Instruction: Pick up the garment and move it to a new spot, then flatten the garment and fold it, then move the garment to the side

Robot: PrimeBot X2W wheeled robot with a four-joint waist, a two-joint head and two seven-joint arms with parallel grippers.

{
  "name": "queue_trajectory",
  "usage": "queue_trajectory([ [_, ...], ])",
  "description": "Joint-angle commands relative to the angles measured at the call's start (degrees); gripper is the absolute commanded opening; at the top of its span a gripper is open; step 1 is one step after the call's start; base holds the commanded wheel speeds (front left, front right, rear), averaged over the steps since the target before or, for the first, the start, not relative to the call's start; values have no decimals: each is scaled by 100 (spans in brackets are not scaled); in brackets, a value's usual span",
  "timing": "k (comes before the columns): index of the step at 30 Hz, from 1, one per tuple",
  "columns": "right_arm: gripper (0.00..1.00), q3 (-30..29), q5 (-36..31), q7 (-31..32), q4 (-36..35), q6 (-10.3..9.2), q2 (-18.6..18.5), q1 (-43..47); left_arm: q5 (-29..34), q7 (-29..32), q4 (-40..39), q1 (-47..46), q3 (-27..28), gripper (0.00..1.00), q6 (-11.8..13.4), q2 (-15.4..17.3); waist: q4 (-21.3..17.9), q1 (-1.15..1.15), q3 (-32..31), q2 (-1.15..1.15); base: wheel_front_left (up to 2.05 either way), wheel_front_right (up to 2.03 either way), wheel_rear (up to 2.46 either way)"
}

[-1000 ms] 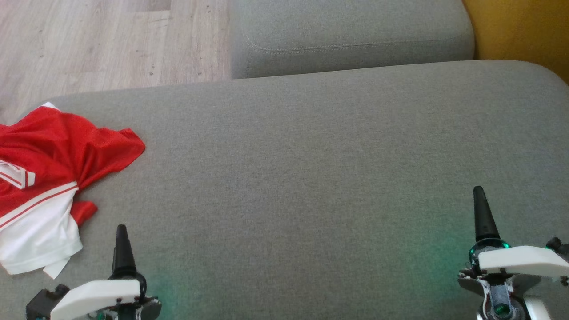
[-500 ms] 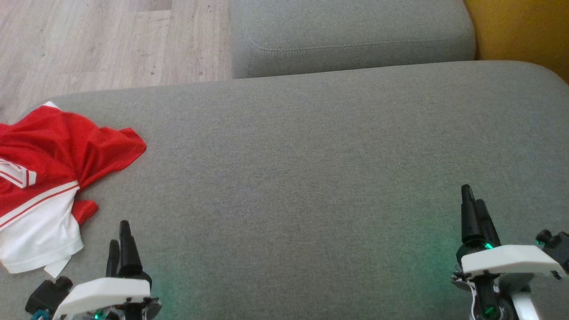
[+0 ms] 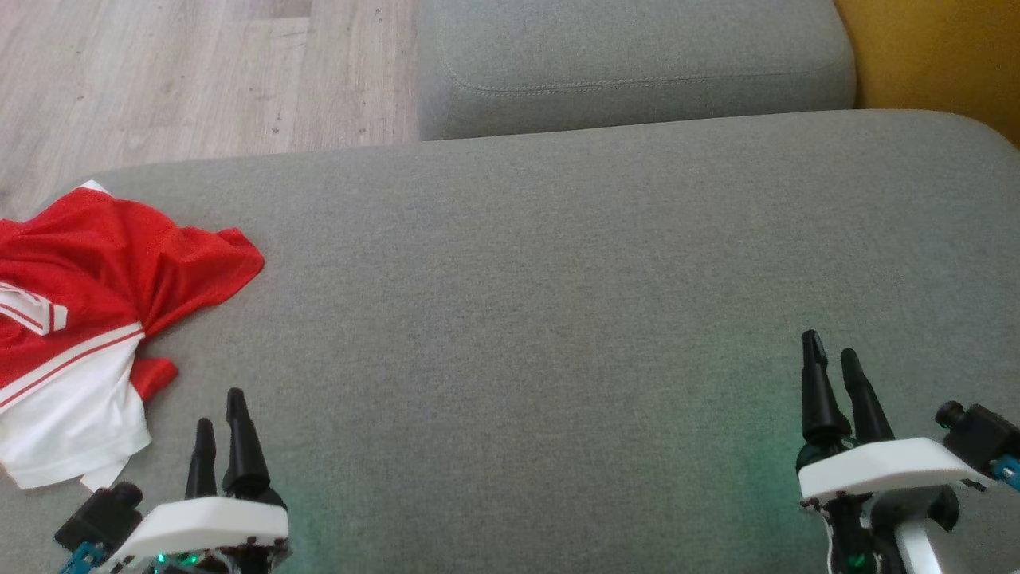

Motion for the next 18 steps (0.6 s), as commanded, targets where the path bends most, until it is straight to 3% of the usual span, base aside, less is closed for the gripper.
queue_trajectory([
  [1,100,121,-257,-98,-220,25,-83,-221,251,-77,-171,-188,63,100,-39,107,-3,0,-1,0,0,0,0],
  [18,100,324,-1600,-386,-110,31,-127,-202,1562,-363,-30,-157,-95,100,-97,229,-2,0,-52,0,0,0,0],
])
